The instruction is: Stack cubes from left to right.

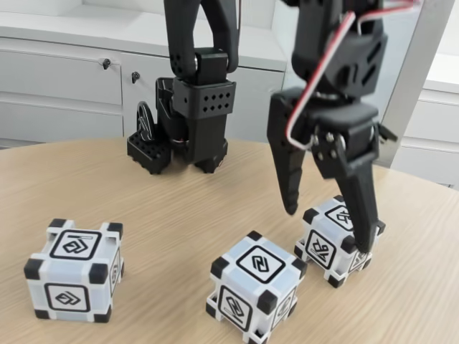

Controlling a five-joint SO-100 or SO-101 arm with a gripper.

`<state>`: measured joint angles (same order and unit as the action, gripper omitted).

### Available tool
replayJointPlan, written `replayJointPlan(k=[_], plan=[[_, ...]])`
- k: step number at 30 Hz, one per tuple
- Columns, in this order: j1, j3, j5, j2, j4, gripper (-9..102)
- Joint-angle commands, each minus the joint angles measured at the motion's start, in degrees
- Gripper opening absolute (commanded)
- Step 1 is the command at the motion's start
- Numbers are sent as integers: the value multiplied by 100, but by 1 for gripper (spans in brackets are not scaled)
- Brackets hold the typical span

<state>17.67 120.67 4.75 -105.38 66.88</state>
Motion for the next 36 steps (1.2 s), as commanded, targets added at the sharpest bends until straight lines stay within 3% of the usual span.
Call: replayJointPlan(k=[1,12,20,36], plan=[[9,-202,-9,185,-193,30],[9,-202,167,281,-571,29],[9,-202,879,272,-598,31],[26,-123,-229,149,-466,30]])
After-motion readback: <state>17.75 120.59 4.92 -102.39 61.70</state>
